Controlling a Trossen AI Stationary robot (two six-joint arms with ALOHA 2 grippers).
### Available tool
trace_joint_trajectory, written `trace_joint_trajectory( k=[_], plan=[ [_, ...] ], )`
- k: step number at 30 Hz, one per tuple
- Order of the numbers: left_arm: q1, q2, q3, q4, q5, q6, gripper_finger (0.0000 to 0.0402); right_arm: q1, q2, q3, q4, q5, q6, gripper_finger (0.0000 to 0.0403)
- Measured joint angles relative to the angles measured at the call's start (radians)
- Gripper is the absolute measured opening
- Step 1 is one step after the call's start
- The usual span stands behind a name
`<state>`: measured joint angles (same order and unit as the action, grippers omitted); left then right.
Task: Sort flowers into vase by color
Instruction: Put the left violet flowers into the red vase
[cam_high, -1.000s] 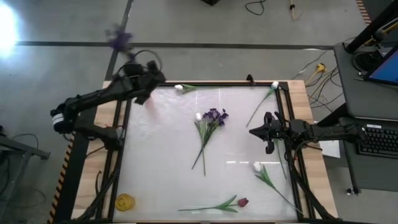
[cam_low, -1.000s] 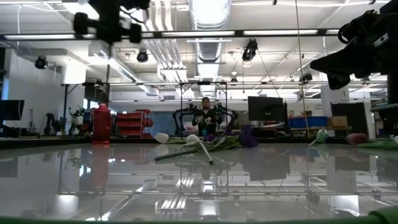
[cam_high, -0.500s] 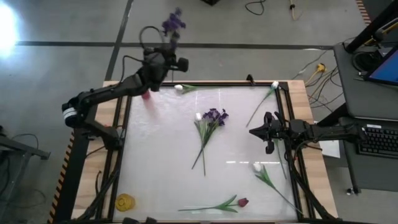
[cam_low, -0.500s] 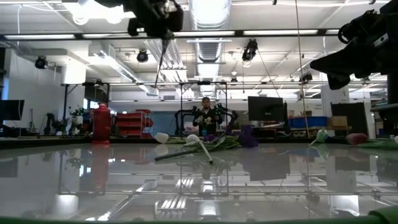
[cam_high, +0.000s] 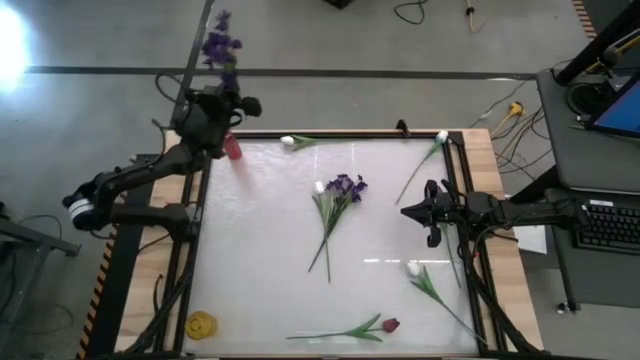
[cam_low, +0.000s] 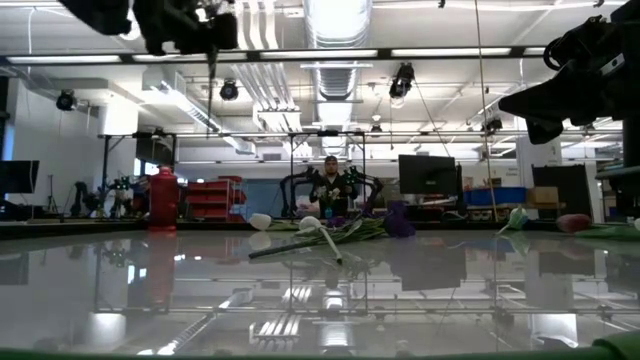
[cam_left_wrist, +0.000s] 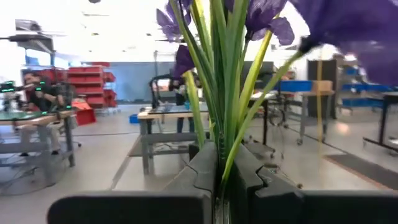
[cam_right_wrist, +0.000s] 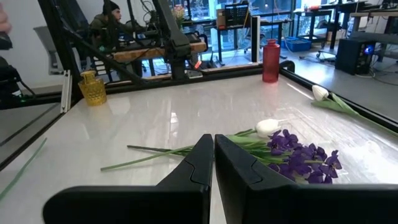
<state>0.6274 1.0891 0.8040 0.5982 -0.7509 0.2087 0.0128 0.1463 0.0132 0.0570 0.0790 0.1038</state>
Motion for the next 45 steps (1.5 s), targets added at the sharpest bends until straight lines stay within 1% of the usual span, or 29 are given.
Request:
trace_joint_trajectory(
  k=[7, 11, 15, 19, 22, 31, 35, 39, 45],
  plan=[
    [0.043, -0.092, -0.11, 0.007, -0.001, 0.058, 0.0, 0.0, 0.0, 0.0, 0.0, 0.0, -0.001, 0.0009],
    [0.045, -0.137, -0.157, 0.008, -0.044, 0.064, 0.0, 0.0, 0.0, 0.0, 0.0, 0.0, 0.0, 0.0009],
    [0.045, -0.177, -0.206, 0.041, -0.062, 0.068, 0.0, 0.0, 0.0, 0.0, 0.0, 0.0, 0.0, 0.0009],
    [0.055, -0.18, -0.26, 0.138, -0.062, 0.063, 0.0, 0.0, 0.0, 0.0, 0.0, 0.0, -0.001, 0.0009],
    [0.068, -0.162, -0.286, 0.186, -0.083, 0.061, 0.0, 0.0, 0.0, 0.0, 0.0, 0.0, 0.0, 0.0009],
    [0.081, -0.135, -0.32, 0.195, -0.092, 0.043, 0.0, 0.0, 0.0, 0.0, 0.0, 0.0, 0.0, 0.0009],
    [0.081, -0.135, -0.332, 0.194, -0.168, 0.024, 0.0, 0.0, 0.0, 0.0, 0.0, 0.0, 0.0, 0.0009],
    [0.081, -0.135, -0.336, 0.133, -0.258, -0.08, 0.0, 0.0, 0.0, 0.0, 0.0, 0.0, 0.0, 0.0009],
    [0.08, -0.133, -0.324, -0.058, -0.26, -0.228, 0.0, 0.0, 0.0, 0.0, 0.0, 0.0, 0.0, 0.0009]
  ],
)
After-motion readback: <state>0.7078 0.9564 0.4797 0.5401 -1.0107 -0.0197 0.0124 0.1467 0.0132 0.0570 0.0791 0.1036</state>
